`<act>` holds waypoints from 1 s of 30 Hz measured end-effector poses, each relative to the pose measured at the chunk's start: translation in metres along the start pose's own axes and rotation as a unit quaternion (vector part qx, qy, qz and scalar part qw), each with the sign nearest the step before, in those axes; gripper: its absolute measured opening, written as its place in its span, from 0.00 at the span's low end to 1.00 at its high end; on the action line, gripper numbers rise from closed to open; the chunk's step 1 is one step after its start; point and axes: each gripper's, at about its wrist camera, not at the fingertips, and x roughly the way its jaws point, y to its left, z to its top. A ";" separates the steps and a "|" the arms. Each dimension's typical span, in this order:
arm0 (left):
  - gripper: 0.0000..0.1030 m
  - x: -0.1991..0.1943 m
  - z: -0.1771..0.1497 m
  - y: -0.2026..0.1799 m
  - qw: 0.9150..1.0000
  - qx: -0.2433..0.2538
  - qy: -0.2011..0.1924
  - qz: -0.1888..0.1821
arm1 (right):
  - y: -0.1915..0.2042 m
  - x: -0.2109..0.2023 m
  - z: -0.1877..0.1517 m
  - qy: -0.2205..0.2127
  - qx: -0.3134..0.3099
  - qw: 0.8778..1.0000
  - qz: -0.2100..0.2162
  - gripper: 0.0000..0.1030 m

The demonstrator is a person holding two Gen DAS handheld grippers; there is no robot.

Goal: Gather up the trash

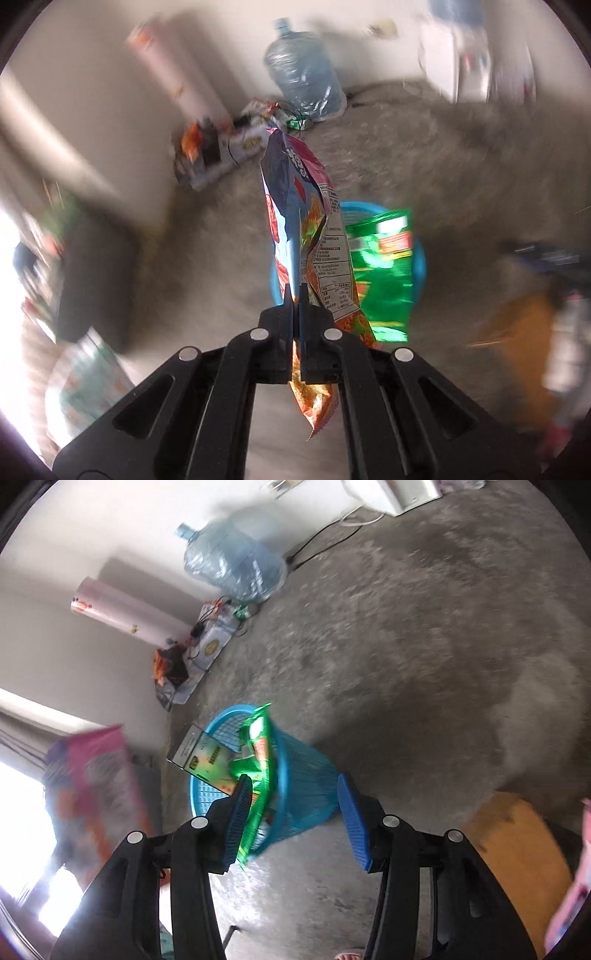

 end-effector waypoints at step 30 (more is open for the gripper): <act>0.79 -0.319 -0.185 0.131 0.924 -0.333 -0.152 -0.113 | 0.143 -0.179 -0.101 -0.011 -0.285 0.949 0.134 0.49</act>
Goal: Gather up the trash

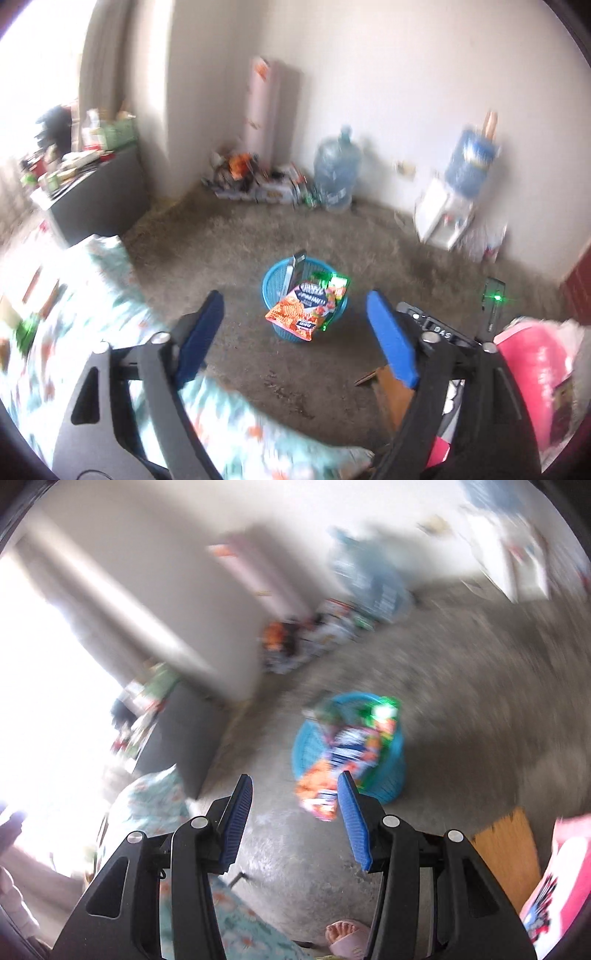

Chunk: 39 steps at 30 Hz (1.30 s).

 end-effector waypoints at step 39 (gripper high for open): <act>0.92 -0.141 -0.228 0.059 0.911 -0.264 0.069 0.308 | 0.175 -0.107 -0.168 0.124 -0.412 0.901 -0.054 0.94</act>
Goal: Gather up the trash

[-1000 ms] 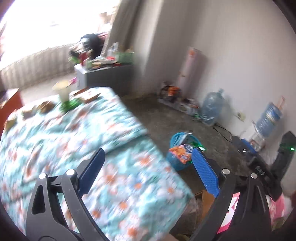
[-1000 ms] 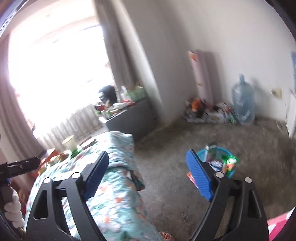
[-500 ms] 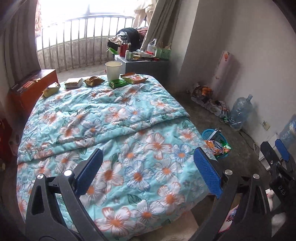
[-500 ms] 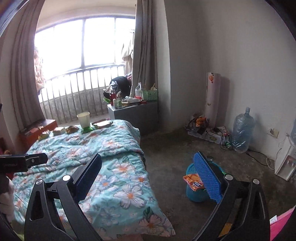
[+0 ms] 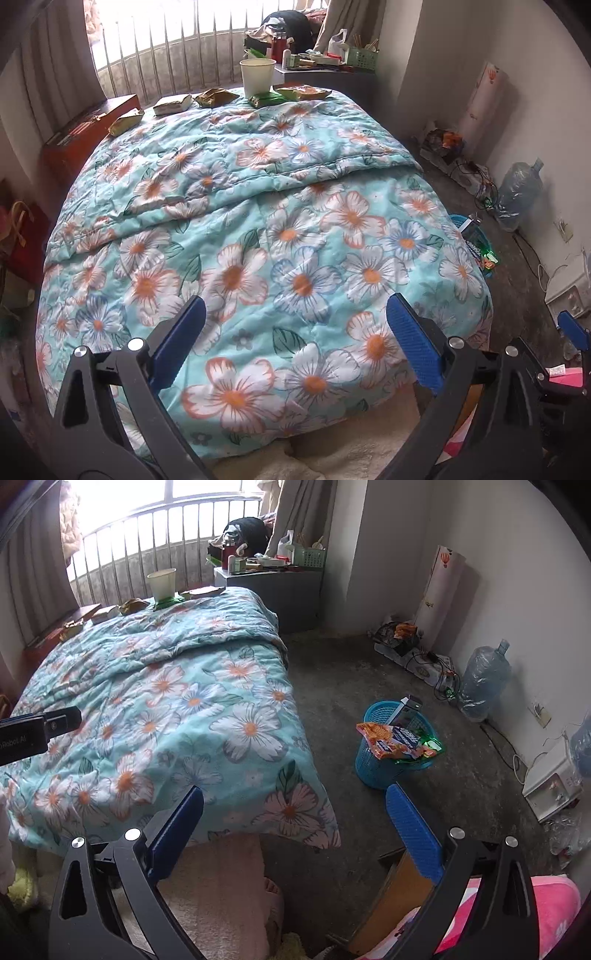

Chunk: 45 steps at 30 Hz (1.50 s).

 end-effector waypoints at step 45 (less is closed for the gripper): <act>0.92 -0.032 0.003 -0.019 0.999 0.030 -0.040 0.003 | -0.040 -0.027 0.006 -0.032 0.038 0.998 -0.049 0.94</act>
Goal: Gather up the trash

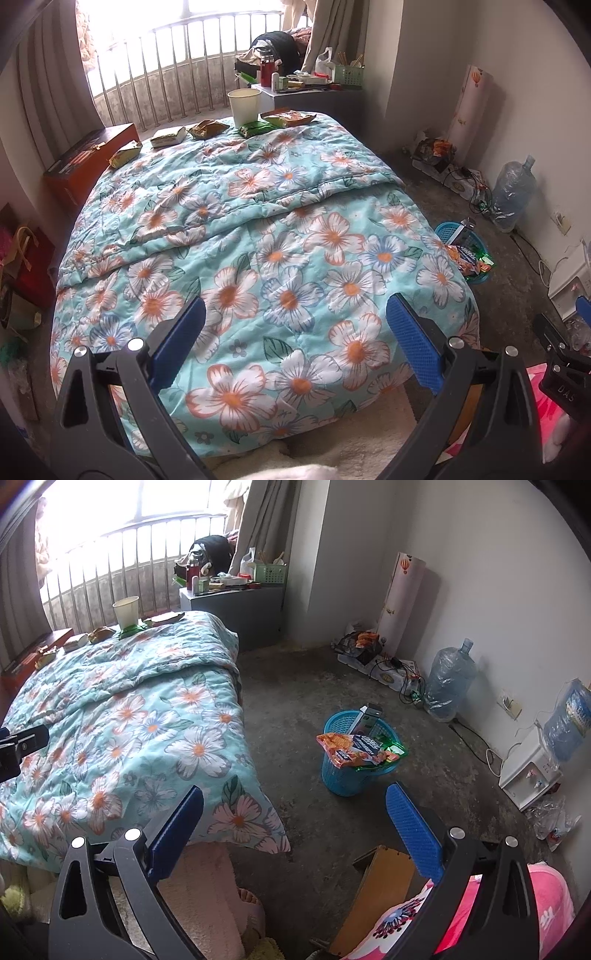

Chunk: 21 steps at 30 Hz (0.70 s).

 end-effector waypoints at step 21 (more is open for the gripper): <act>0.92 0.001 0.001 0.002 1.000 -0.003 -0.001 0.001 | 0.003 0.001 0.002 -0.001 -0.005 1.000 0.001 0.94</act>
